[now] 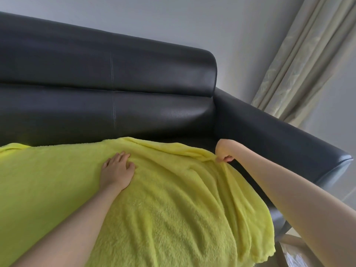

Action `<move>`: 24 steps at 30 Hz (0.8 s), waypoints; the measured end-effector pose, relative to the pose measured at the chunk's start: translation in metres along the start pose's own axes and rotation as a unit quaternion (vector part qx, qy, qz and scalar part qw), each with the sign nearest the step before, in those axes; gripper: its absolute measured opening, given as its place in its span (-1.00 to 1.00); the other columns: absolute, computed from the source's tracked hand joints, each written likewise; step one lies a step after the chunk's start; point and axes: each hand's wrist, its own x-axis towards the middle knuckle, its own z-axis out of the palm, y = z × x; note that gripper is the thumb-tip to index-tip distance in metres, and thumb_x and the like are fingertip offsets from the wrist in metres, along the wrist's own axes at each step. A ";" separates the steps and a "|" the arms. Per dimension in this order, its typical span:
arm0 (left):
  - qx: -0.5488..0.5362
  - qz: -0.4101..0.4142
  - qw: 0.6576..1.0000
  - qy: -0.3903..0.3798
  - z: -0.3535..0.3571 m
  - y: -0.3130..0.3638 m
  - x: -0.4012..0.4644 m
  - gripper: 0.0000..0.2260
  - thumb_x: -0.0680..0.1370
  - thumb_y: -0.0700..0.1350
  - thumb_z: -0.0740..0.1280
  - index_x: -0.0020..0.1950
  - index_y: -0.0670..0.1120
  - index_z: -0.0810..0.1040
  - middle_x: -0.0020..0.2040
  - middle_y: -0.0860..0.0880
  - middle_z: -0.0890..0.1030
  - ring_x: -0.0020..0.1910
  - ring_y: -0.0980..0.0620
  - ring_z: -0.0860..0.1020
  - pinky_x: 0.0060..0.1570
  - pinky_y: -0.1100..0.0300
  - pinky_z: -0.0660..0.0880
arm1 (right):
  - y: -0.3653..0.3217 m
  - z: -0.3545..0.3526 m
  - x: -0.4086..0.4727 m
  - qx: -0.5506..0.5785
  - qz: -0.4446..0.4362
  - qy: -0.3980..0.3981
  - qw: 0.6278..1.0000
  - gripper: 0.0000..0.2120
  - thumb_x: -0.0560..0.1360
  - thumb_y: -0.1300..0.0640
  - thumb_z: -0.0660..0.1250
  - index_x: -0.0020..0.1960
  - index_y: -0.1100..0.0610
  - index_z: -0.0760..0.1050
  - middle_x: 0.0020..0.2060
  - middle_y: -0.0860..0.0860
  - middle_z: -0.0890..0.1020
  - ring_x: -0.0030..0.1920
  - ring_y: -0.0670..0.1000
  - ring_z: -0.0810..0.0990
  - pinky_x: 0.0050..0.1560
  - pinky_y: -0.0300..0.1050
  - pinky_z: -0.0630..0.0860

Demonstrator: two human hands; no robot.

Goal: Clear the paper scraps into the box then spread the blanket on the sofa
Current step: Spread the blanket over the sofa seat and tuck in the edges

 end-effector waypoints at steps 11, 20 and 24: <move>0.022 -0.088 0.994 -0.059 -0.056 -0.144 -0.007 -0.53 0.66 0.12 -0.10 0.57 0.10 0.02 0.58 0.05 0.01 0.54 -0.01 0.07 0.49 0.00 0.08 | -0.013 -0.014 0.033 0.143 -0.006 0.393 0.908 -0.89 0.46 0.40 0.24 -0.10 0.23 0.46 -0.08 0.15 0.47 -0.18 0.15 0.48 -0.18 0.00 0.54; 0.080 -0.114 0.986 -0.088 -0.061 -0.152 -0.007 -0.50 0.65 0.12 -0.16 0.58 0.04 -0.09 0.59 0.03 -0.07 0.55 0.00 0.02 0.50 0.05 0.01 | -0.063 0.028 0.021 0.155 -0.047 0.020 0.987 0.01 0.34 -0.24 0.47 0.57 0.02 -0.03 0.50 0.15 0.10 0.45 0.24 0.22 0.32 0.17 0.37; 0.130 -0.137 0.976 -0.111 -0.063 -0.140 0.000 -0.51 0.67 0.04 -0.20 0.58 -0.08 -0.15 0.59 -0.06 -0.11 0.56 -0.04 -0.01 0.51 0.07 -0.01 | -0.055 0.020 0.009 0.000 0.016 0.019 1.000 0.15 0.18 -0.38 0.49 0.53 0.14 0.09 0.36 0.13 0.30 0.35 0.19 0.33 0.29 0.09 0.42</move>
